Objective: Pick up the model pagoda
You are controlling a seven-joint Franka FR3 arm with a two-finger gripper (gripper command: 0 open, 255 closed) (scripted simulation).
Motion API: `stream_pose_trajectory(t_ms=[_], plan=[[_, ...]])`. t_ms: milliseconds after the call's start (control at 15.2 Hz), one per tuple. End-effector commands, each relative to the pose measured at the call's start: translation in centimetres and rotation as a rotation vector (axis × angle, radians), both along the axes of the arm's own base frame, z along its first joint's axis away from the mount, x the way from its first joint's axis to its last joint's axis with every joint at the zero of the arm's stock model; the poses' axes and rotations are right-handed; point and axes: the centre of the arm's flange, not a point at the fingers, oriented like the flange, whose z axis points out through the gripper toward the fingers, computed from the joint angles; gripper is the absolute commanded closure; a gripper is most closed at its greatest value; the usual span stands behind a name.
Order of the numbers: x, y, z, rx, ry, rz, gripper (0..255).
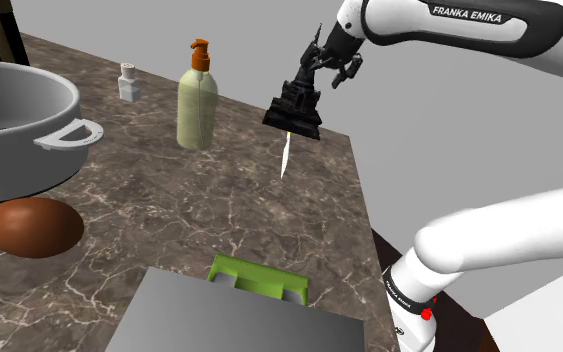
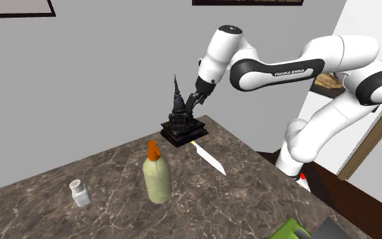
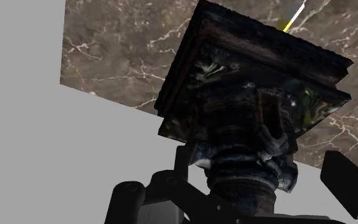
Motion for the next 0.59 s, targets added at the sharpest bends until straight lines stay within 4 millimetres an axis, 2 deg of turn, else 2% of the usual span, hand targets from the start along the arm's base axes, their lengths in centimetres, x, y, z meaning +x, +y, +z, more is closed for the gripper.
stream_pose_trajectory(t_ms=[0, 396, 528], plan=[[1.4, 0.2, 1.3, -0.022, -0.065, -0.078, 0], [5.6, 0.0, 4.8, -0.092, -0.246, -0.298, 0], [6.4, -0.2, 5.6, -0.107, -0.286, -0.346, 0]])
